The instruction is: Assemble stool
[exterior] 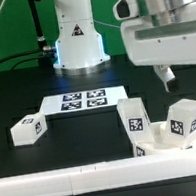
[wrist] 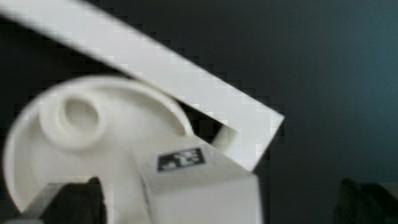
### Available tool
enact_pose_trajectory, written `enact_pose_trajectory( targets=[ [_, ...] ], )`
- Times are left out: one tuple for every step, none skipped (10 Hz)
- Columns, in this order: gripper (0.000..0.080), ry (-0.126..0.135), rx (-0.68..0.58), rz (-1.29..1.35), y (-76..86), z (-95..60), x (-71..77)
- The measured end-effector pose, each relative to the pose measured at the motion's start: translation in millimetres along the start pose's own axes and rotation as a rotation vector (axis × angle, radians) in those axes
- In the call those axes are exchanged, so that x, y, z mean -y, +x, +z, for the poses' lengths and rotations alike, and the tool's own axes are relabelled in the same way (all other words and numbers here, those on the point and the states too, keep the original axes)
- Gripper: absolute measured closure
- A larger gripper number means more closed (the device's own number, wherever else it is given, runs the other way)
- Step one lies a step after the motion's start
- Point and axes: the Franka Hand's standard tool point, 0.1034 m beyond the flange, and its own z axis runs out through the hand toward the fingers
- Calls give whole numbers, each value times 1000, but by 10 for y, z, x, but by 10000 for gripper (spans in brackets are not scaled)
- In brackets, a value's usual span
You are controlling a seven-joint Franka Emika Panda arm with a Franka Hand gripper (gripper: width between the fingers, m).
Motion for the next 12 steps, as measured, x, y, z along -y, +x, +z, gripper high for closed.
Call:
enact_pose_trajectory(
  targets=[
    [151, -13, -2, -157, -20, 3, 22],
    [151, -14, -3, -341, -44, 22, 42],
    [151, 19, -46, -305, -49, 22, 45],
    [151, 6, -45, -396, -57, 35, -6],
    [151, 5, -47, -467, -40, 34, -8],
    [151, 3, -48, -538, -38, 38, -9],
    [151, -29, -64, -745, -24, 48, -1],
    [151, -58, -67, -932, -19, 75, 2],
    [151, -81, -62, -1086, -11, 87, 10],
    [151, -67, -86, -1089, 54, 66, -5],
    [151, -83, -88, -1173, 84, 68, -31],
    [151, -90, -86, -1240, 90, 72, -37]
  ],
)
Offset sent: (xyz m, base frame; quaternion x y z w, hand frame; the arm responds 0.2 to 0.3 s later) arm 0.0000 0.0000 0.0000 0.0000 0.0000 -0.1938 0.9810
